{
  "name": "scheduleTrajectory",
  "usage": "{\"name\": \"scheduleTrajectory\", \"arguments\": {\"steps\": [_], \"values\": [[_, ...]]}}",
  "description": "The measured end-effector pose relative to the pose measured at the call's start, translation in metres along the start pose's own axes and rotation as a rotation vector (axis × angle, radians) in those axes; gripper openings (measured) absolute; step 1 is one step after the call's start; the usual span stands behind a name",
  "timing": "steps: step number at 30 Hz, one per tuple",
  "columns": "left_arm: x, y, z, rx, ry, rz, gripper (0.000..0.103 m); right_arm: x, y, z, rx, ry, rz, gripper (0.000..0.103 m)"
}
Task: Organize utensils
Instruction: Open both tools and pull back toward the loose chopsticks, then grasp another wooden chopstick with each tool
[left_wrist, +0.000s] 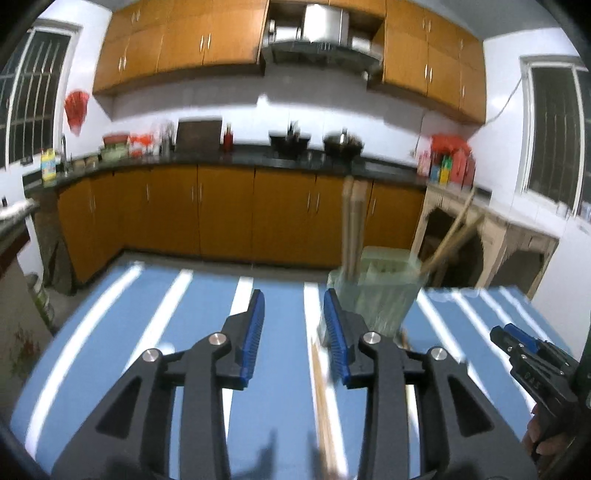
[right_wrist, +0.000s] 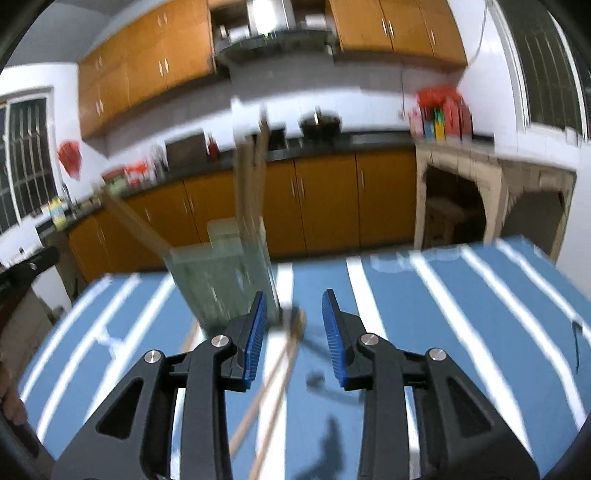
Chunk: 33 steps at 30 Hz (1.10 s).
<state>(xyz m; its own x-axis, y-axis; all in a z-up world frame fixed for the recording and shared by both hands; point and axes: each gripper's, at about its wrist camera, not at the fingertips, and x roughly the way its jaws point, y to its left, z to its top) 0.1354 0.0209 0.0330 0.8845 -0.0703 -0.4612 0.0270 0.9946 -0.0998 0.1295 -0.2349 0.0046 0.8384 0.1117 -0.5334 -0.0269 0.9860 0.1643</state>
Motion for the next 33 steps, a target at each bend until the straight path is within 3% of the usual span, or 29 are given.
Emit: {"name": "scheduleTrajectory", "arguments": {"steps": [5, 14, 18, 19, 20, 26, 33], "values": [[0.027, 0.009, -0.039, -0.001, 0.139, -0.001, 0.034, 0.035, 0.001, -0.04, 0.037, 0.186, 0.041, 0.032], [0.052, 0.008, -0.074, -0.004, 0.271, -0.044, 0.034, 0.061, 0.023, -0.07, -0.032, 0.324, 0.027, 0.03], [0.059, 0.005, -0.083, -0.007, 0.309, -0.078, 0.034, 0.061, 0.022, -0.074, -0.063, 0.32, -0.002, 0.019], [0.061, 0.004, -0.083, -0.009, 0.318, -0.085, 0.034, 0.06, 0.021, -0.074, -0.063, 0.321, -0.013, 0.011], [0.062, 0.003, -0.085, -0.011, 0.327, -0.092, 0.034, 0.061, 0.017, -0.073, -0.055, 0.321, -0.025, 0.009], [0.07, -0.005, -0.097, 0.014, 0.369, -0.127, 0.032, 0.061, -0.021, -0.066, 0.044, 0.307, -0.111, 0.008], [0.079, -0.016, -0.106, 0.055, 0.406, -0.134, 0.027, 0.06, -0.026, -0.067, 0.036, 0.302, -0.121, 0.008]]}}
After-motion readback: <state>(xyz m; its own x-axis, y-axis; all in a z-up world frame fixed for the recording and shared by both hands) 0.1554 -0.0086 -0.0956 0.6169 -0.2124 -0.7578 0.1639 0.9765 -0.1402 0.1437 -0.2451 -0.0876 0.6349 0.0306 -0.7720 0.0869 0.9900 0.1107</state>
